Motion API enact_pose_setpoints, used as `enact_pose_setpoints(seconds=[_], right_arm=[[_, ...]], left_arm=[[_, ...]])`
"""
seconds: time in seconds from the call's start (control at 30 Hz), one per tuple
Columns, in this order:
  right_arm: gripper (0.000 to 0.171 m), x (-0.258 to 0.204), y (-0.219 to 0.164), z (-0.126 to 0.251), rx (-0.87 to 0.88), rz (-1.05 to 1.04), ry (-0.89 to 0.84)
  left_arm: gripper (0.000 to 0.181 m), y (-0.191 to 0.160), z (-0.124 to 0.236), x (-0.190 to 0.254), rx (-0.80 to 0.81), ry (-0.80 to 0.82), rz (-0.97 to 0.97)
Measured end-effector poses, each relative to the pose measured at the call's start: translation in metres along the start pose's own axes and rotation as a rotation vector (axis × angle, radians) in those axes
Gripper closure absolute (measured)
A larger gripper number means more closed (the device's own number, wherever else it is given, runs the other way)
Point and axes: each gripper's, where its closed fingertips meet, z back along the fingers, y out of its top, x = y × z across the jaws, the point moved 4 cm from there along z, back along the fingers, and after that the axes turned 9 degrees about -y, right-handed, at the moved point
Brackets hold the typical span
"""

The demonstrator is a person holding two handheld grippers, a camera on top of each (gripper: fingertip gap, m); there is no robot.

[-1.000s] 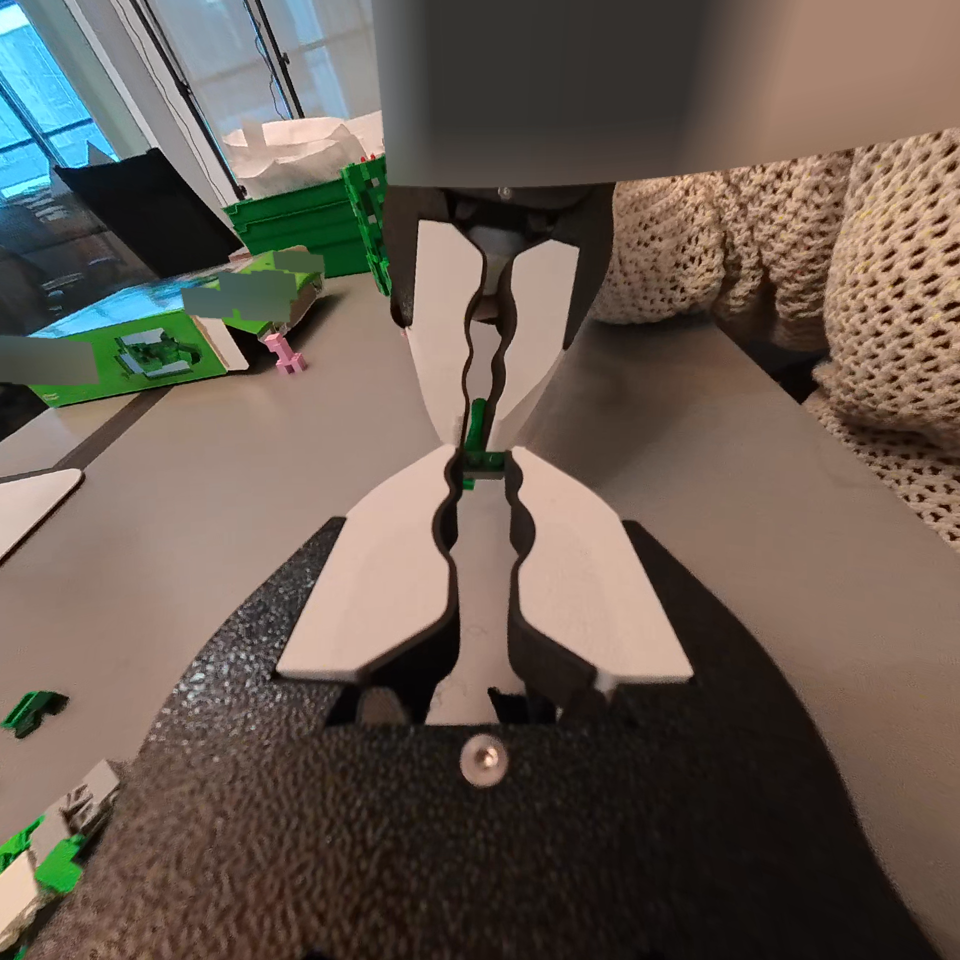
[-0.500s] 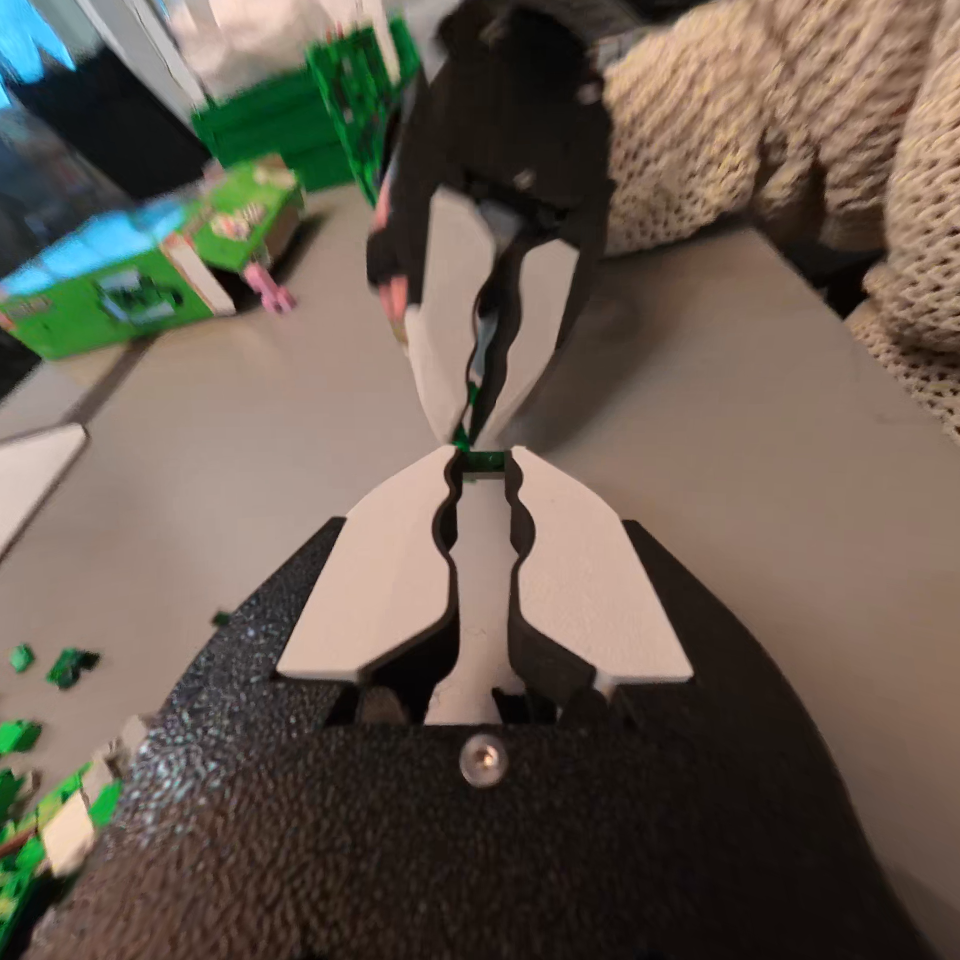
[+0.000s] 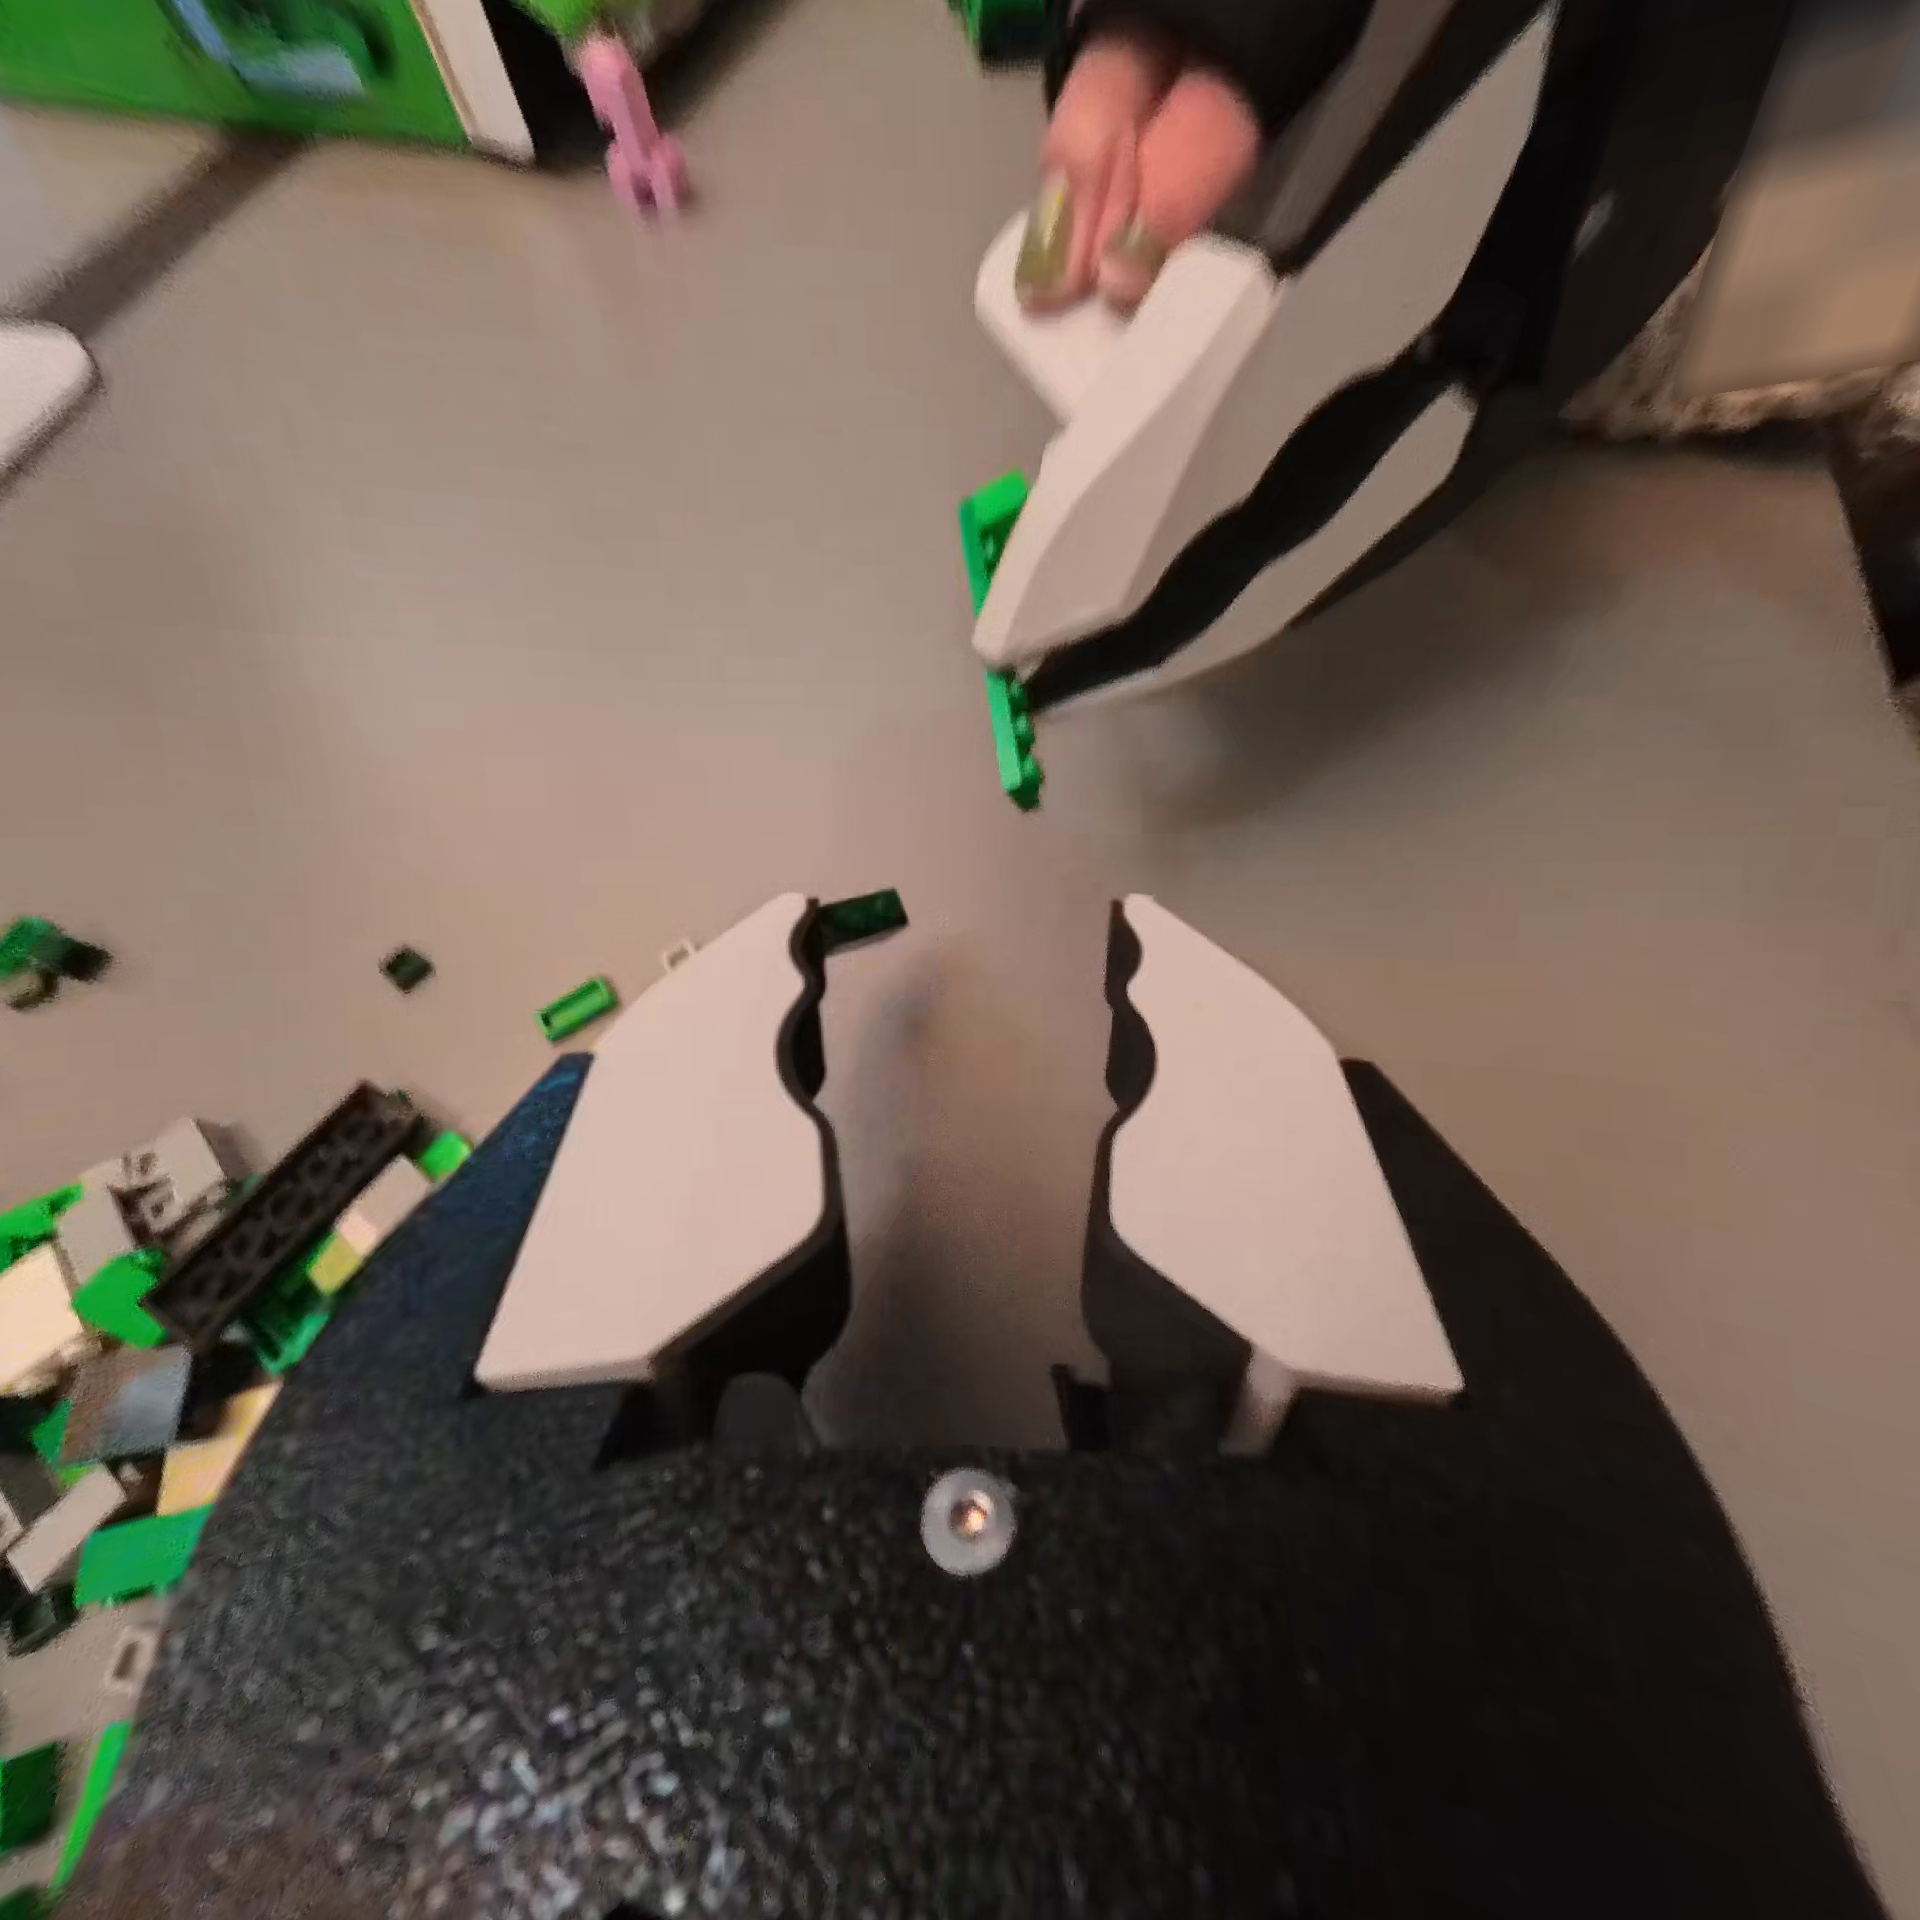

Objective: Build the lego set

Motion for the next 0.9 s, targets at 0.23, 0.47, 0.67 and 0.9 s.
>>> enact_pose_setpoints(seconds=[0.23, 0.47, 0.67, 0.9], right_arm=[[0.164, -0.001, 0.006, 0.001, 0.019, 0.092, -0.039], [0.164, -0.001, 0.008, 0.003, 0.022, 0.175, -0.078], [0.164, -0.004, 0.010, 0.002, 0.023, 0.224, -0.084], [0.141, 0.004, 0.008, 0.003, 0.000, -0.335, 0.207]], left_arm=[[0.156, 0.012, -0.001, 0.006, 0.050, 0.028, -0.069], [0.158, 0.017, -0.007, 0.011, 0.100, -0.024, -0.044], [0.176, 0.022, -0.008, 0.011, 0.119, 0.038, -0.106], [0.178, 0.017, -0.012, 0.014, -0.008, 0.122, -0.319]])
